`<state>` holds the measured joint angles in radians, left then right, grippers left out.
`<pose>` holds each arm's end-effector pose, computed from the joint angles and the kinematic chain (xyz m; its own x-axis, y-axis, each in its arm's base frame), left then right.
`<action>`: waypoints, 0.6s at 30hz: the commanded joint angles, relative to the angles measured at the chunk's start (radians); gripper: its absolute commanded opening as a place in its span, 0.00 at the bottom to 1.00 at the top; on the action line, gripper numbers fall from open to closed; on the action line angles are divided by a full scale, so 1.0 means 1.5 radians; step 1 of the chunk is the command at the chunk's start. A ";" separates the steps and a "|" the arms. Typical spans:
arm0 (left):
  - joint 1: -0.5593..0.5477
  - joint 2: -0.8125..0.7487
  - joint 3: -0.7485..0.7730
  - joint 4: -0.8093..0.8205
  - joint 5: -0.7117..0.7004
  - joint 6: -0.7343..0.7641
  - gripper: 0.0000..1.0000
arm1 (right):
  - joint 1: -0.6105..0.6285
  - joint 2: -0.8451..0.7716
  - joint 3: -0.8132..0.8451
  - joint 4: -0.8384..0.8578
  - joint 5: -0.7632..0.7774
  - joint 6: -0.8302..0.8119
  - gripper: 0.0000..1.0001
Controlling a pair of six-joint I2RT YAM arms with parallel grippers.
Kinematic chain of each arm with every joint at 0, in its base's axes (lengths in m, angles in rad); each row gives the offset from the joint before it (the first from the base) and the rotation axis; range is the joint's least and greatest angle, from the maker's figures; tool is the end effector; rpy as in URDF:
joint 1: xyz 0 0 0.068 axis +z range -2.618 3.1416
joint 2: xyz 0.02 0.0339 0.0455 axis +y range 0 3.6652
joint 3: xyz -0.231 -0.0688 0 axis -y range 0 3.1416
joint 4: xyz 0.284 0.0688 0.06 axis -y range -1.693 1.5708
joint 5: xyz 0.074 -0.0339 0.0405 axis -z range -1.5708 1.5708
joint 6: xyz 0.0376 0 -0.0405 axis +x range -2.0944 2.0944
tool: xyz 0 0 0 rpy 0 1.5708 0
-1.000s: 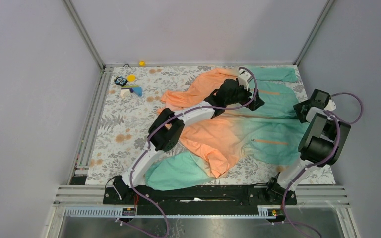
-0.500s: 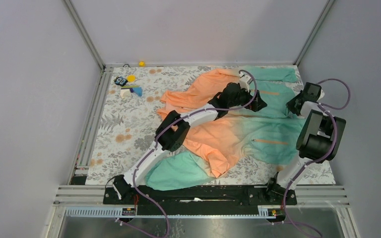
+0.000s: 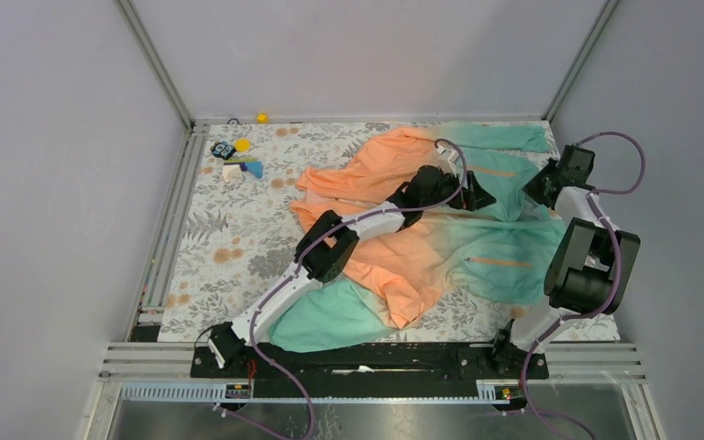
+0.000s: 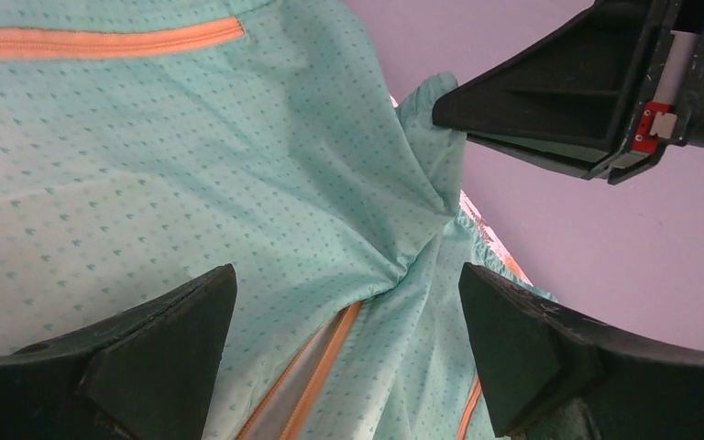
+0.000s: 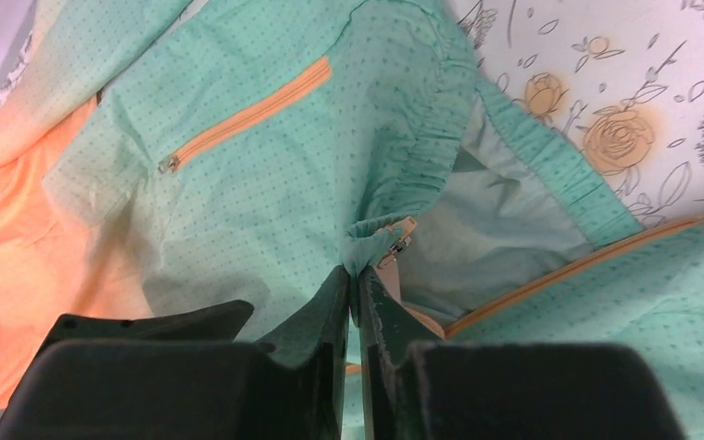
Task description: Zip up the jacket
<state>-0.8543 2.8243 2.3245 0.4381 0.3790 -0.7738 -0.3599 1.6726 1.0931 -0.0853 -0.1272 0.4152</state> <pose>0.4008 -0.4814 0.0954 -0.6881 -0.1985 -0.6980 0.6463 0.2697 -0.7138 0.3775 -0.1370 0.1693 -0.4251 0.5875 -0.6886 0.4670 0.7940 0.3891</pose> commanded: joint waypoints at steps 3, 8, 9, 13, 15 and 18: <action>-0.019 -0.012 0.037 0.057 0.009 -0.002 0.99 | 0.037 -0.040 0.009 -0.063 0.036 0.021 0.13; -0.030 -0.012 0.025 0.077 -0.010 0.001 0.99 | 0.062 -0.077 -0.002 -0.109 0.106 0.094 0.12; -0.030 -0.011 0.025 0.080 -0.012 -0.001 0.99 | 0.069 -0.088 -0.007 -0.111 0.120 0.099 0.12; -0.038 -0.012 0.028 0.077 -0.027 0.029 0.99 | 0.105 -0.116 -0.008 -0.131 0.178 0.082 0.14; -0.045 -0.013 0.027 0.084 -0.028 0.045 0.99 | 0.110 -0.119 -0.001 -0.153 0.201 0.077 0.14; -0.061 -0.018 0.017 0.108 -0.031 0.068 0.99 | 0.117 -0.123 0.011 -0.180 0.230 0.073 0.13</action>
<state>-0.9203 2.8307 2.3245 0.4953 0.3584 -0.7395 -0.1989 1.5162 1.0794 -0.2737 0.1059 0.5243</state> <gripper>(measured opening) 0.989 0.140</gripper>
